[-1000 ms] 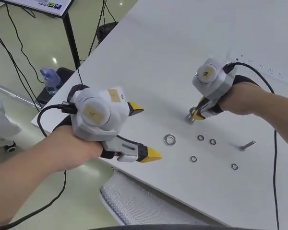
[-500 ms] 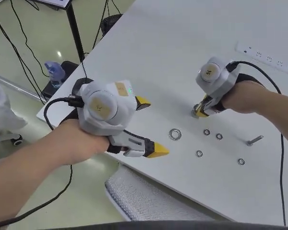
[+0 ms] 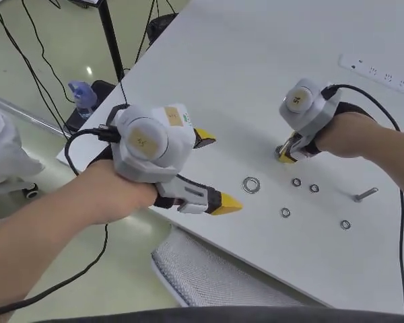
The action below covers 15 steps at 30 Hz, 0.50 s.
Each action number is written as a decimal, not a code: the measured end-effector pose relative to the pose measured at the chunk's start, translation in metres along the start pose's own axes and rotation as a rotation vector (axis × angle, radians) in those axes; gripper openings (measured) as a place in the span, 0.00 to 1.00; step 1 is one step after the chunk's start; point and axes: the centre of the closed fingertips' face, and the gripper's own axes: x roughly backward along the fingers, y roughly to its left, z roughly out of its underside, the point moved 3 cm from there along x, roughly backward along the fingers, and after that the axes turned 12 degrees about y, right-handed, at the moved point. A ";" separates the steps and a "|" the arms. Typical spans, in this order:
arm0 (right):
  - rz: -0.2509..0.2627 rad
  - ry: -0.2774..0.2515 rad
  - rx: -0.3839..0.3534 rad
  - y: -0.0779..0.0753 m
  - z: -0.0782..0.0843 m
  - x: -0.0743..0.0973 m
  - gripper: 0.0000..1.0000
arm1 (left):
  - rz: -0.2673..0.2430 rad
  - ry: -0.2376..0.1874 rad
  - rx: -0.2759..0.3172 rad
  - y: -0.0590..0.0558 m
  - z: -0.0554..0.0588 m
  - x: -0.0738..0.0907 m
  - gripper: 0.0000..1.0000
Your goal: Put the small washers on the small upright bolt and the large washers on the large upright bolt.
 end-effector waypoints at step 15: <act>-0.002 0.001 -0.004 0.000 0.001 -0.001 0.21 | -0.014 0.046 -0.043 0.000 0.006 -0.010 0.74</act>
